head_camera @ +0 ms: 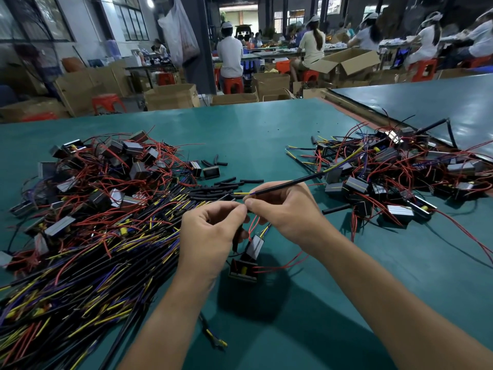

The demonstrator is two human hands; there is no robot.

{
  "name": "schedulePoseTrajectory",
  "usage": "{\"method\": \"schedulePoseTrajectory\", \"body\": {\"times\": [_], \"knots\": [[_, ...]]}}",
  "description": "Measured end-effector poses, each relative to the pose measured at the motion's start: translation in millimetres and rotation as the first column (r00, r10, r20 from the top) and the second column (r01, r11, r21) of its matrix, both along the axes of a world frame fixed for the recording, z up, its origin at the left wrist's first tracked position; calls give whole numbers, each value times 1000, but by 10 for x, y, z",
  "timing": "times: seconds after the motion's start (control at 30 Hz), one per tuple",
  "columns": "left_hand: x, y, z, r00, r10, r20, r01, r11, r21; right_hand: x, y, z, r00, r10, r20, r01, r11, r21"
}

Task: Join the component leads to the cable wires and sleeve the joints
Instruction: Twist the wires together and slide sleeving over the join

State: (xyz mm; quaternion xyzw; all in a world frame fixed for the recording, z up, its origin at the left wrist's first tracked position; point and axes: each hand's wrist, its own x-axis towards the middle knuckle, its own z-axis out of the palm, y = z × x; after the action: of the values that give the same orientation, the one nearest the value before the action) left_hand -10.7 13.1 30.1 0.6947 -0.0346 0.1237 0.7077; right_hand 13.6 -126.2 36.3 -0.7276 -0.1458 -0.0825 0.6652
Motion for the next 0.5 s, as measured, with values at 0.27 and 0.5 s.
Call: {"method": "schedulePoseTrajectory", "body": {"times": [0.27,0.5], "knots": [[-15,37,55,982,-148,-114,143,988,-52,-53,-41,41,982,175,-67,-171,983,65],[-42,16,58,982,-150,-114,145,988,-53,-38,-87,48,968,192,-162,-172,977,128]]}}
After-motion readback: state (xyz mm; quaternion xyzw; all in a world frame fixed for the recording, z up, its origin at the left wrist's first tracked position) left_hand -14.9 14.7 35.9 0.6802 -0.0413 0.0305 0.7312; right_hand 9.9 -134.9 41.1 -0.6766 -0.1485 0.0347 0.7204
